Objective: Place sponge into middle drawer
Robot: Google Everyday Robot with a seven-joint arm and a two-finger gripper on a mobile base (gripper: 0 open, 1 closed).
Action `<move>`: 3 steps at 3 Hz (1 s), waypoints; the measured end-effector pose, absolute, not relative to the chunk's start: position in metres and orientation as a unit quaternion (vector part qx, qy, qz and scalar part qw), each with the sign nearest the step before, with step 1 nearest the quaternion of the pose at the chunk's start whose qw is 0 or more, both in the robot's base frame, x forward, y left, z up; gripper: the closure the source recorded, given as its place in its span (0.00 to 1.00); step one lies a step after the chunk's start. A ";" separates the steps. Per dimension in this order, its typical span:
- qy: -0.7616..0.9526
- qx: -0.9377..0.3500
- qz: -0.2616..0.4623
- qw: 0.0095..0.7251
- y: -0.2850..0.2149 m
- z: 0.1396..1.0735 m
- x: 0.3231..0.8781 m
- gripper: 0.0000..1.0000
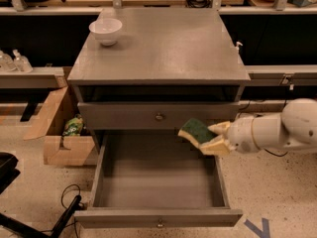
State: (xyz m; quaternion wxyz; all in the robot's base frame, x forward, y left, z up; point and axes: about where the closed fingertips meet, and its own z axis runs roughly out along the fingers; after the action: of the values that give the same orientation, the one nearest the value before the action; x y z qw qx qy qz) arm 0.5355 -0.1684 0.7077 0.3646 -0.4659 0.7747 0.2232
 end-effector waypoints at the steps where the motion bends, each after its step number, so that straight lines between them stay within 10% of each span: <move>1: 0.758 -0.458 0.263 0.383 -0.131 0.633 0.517 1.00; 3: 0.754 -0.458 0.274 0.382 -0.118 0.614 0.524 1.00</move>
Offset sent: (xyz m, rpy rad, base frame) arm -0.0163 0.0287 -0.0578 0.0724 -0.0027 0.0191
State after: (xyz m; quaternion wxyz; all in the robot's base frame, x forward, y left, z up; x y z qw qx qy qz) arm 0.5239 -0.1184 0.6141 0.3818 -0.4582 0.7543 0.2744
